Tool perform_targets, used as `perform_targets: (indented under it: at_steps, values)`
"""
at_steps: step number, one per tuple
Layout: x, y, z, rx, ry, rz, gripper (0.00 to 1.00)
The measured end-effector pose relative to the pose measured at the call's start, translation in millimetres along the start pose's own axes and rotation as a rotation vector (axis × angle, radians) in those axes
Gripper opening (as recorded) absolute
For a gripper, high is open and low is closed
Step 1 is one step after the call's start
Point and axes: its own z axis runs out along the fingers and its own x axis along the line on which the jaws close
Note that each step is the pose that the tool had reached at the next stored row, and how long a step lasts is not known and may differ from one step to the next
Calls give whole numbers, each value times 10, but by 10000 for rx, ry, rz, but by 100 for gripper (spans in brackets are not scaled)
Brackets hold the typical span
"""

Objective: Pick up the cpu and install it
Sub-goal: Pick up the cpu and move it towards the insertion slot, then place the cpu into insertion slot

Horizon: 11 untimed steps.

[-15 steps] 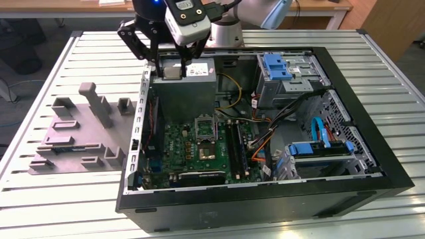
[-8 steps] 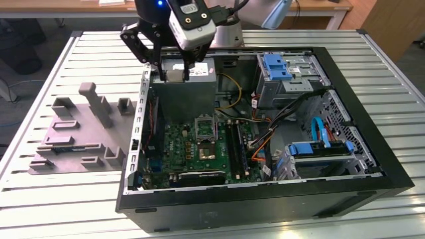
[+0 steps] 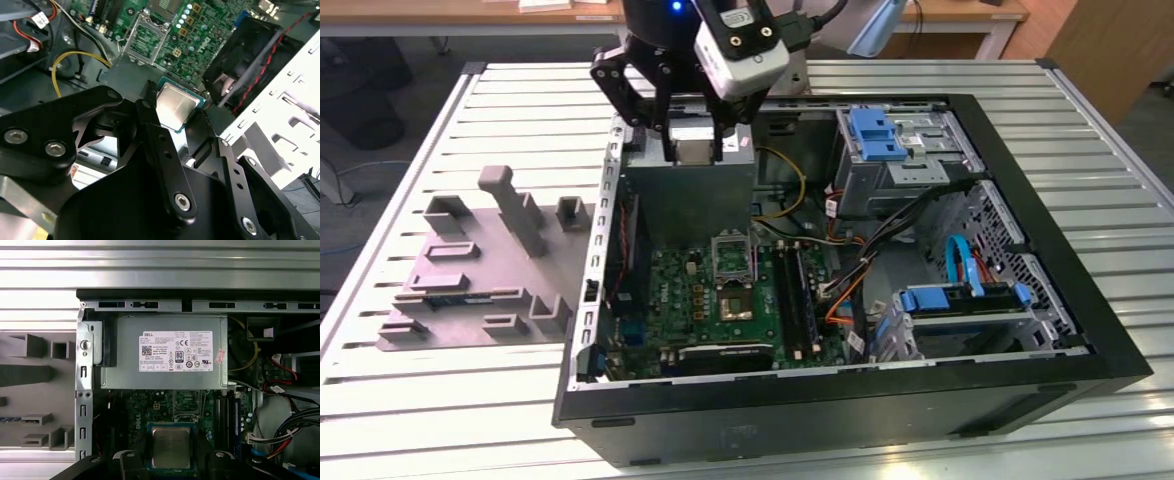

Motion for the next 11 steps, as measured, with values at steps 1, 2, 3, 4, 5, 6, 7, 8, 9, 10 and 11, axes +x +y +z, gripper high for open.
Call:
perform_targets:
  at_steps: [1,2,3,4,5,6,7,8,9,10,11]
  values:
    - [-11,0,0,0,0,-1,47]
    - [-12,0,0,0,0,-1,47]
    - [-23,0,0,0,-1,-1,47]
    - [-32,1,0,0,0,-2,47]
    - [-32,1,0,0,-1,-2,47]
    - [-31,1,0,0,-1,-1,47]
    - [-31,1,0,0,0,-1,47]
    - [-30,1,0,0,0,-1,47]
    - [-30,0,0,0,0,-1,47]
    - [-29,0,0,-1,-1,-1,47]
    - [-29,0,0,0,-1,-1,47]
